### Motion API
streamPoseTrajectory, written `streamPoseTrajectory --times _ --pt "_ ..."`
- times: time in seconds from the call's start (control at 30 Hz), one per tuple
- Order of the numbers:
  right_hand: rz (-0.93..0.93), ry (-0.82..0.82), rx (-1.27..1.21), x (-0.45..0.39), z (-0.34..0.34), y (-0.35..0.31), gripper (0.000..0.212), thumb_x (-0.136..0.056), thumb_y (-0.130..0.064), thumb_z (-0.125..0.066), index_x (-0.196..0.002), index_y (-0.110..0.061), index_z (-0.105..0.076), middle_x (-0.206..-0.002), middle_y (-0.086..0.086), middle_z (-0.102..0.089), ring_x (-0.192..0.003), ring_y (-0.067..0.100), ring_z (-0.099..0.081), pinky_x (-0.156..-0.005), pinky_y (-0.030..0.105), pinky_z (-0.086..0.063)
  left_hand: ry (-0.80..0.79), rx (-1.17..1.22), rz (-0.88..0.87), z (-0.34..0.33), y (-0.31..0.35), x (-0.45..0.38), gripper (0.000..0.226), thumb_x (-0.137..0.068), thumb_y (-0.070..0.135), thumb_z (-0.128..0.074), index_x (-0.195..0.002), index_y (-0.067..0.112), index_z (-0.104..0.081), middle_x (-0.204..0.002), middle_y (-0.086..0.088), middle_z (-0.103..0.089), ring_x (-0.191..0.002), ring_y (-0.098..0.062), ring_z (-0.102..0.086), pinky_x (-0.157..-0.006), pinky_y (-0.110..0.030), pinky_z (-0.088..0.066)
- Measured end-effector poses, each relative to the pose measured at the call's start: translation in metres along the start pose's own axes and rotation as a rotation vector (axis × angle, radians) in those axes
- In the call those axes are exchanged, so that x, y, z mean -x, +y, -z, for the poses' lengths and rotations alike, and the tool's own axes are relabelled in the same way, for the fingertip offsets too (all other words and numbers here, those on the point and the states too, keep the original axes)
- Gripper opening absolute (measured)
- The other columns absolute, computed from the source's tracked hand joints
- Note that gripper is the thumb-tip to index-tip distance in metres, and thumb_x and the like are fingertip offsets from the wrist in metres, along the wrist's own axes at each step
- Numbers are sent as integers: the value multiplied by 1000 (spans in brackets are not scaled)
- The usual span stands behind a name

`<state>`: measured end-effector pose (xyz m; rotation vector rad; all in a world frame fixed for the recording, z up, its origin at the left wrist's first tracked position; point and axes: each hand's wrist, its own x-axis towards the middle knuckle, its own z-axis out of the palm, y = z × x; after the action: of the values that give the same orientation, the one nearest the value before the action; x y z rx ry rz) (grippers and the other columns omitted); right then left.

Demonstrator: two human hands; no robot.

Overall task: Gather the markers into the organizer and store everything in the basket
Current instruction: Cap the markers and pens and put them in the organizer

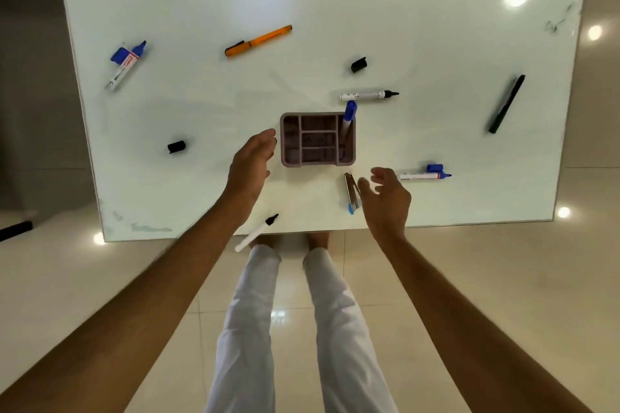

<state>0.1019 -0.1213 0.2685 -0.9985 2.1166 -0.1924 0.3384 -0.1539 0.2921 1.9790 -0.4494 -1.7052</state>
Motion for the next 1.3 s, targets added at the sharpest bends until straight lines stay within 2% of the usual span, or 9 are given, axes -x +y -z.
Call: streamPoseTrajectory --times 0.13,0.27,0.4,0.6,0.7,0.9,1.03,1.2,1.3 --pt "15 -158 358 11 -17 27 58 -91 -34 -74 -140 -15 -48 -138 10 -57 -123 31 -57 -87 45 -55 13 -27 -12 20 -4 -5 39 -105 37 -53 -143 28 -60 -144 6 -62 -130 -14 -58 -110 -41 -47" --pt "-14 -103 337 14 -39 30 39 -91 -14 -72 -123 -6 -52 -125 18 -55 -102 37 -64 -76 43 -55 44 -32 5 44 -13 -3 34 -102 38 -58 -134 31 -66 -133 8 -69 -123 -13 -63 -106 -41 -51" --pt "-120 -47 233 1 -41 26 28 -90 -9 -70 -115 0 -60 -117 21 -62 -100 34 -60 -81 39 -46 43 -41 48 67 -20 1 29 -101 35 -58 -127 28 -70 -125 7 -74 -118 -15 -68 -104 -42 -52" --pt "-137 53 80 20 -15 16 32 -84 -35 -74 -100 -7 -72 -89 6 -75 -80 23 -67 -63 25 -46 21 -81 84 83 -35 10 26 -101 37 -56 -121 28 -72 -120 8 -76 -114 -15 -69 -104 -44 -53" --pt "-143 130 -110 36 -1 15 37 -81 -49 -72 -98 -16 -72 -89 5 -76 -78 23 -76 -77 44 -65 46 -47 109 86 -42 12 26 -101 35 -56 -120 26 -72 -118 6 -76 -113 -16 -70 -102 -43 -52" --pt "40 332 -300 82 31 -25 29 -91 -35 -73 -107 -11 -74 -98 9 -74 -83 28 -76 -68 25 -64 50 -52 137 96 -56 14 29 -102 35 -53 -118 21 -73 -115 4 -78 -113 -20 -71 -100 -42 -52" --pt "253 305 -259 88 31 -61 24 -92 -34 -75 -104 -13 -74 -96 4 -74 -87 24 -73 -76 45 -65 59 -47 136 103 -59 13 30 -102 34 -51 -118 20 -73 -114 3 -78 -107 -19 -71 -100 -43 -52" --pt "369 240 -123 64 7 -94 34 -90 -42 -76 -103 -11 -74 -96 3 -73 -82 6 -65 -77 6 -51 59 -63 121 109 -63 16 32 -105 36 -48 -119 20 -72 -115 2 -78 -110 -21 -71 -103 -45 -51" --pt "380 209 -83 45 -4 -99 37 -90 -45 -75 -104 -11 -74 -96 4 -73 -75 -2 -57 -76 -1 -41 58 -61 117 112 -68 20 34 -106 37 -47 -121 18 -71 -117 0 -77 -115 -25 -70 -103 -46 -51"
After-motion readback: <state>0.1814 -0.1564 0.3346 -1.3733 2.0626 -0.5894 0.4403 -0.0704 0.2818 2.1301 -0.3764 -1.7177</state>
